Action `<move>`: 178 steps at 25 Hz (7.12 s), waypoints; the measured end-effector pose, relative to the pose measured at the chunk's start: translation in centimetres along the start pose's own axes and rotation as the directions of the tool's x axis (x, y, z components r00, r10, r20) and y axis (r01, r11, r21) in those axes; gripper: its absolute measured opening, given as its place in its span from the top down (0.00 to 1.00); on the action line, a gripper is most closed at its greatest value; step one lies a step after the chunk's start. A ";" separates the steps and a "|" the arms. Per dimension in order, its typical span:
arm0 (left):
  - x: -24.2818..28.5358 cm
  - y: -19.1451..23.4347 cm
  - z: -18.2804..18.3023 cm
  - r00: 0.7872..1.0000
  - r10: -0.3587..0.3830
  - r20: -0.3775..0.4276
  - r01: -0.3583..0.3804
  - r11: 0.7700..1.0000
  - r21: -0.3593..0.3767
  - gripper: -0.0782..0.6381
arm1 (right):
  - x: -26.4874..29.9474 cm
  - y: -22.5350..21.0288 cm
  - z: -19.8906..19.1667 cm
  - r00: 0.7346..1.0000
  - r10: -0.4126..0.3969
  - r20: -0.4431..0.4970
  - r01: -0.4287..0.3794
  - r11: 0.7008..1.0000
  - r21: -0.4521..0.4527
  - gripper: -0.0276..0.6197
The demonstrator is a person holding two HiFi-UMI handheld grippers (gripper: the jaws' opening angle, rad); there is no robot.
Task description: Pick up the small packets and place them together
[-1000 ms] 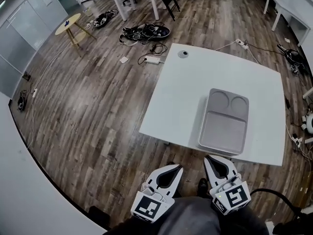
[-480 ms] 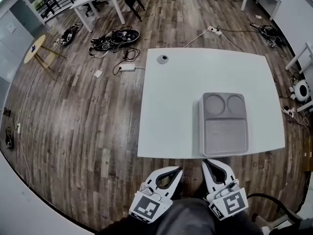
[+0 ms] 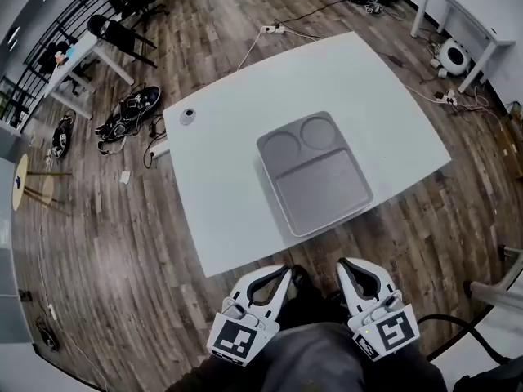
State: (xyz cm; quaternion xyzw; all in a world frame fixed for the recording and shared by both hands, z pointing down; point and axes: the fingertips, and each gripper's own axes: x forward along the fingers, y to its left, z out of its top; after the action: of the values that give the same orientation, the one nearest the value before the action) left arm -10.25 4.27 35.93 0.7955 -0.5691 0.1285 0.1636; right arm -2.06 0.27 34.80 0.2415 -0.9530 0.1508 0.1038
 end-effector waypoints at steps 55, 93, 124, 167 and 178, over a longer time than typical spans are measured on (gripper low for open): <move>11.7 3.8 1.1 0.966 -0.191 -0.173 0.245 0.886 0.394 0.90 | 7.0 -8.2 -9.3 0.941 -0.107 0.322 -0.132 0.759 0.637 0.81; 13.0 2.3 -1.0 0.941 -0.224 -0.255 0.316 0.852 0.418 0.90 | 3.4 -8.8 -9.0 0.832 -0.018 0.555 -0.472 0.502 0.724 0.81; 12.8 1.8 -0.8 0.940 -0.246 -0.237 0.307 0.912 0.271 0.90 | 2.8 -11.0 -9.6 0.959 -0.167 0.230 -0.157 0.361 0.919 0.50; 13.5 2.0 -0.5 0.972 -0.123 -0.200 0.184 0.930 0.318 0.90 | -10.9 -6.4 -15.3 0.940 -0.211 0.266 -0.182 0.350 0.919 0.51; 13.6 2.2 -0.6 0.976 -0.102 -0.194 0.159 0.938 0.308 0.90 | -11.5 -6.6 -15.5 0.947 -0.183 0.265 -0.164 0.434 0.886 0.51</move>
State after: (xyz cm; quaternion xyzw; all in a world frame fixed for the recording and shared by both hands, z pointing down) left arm -8.03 -7.89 42.09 0.8332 -0.4697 0.2779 0.0893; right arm 13.03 4.94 47.72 0.2858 -0.7271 0.5924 -0.1968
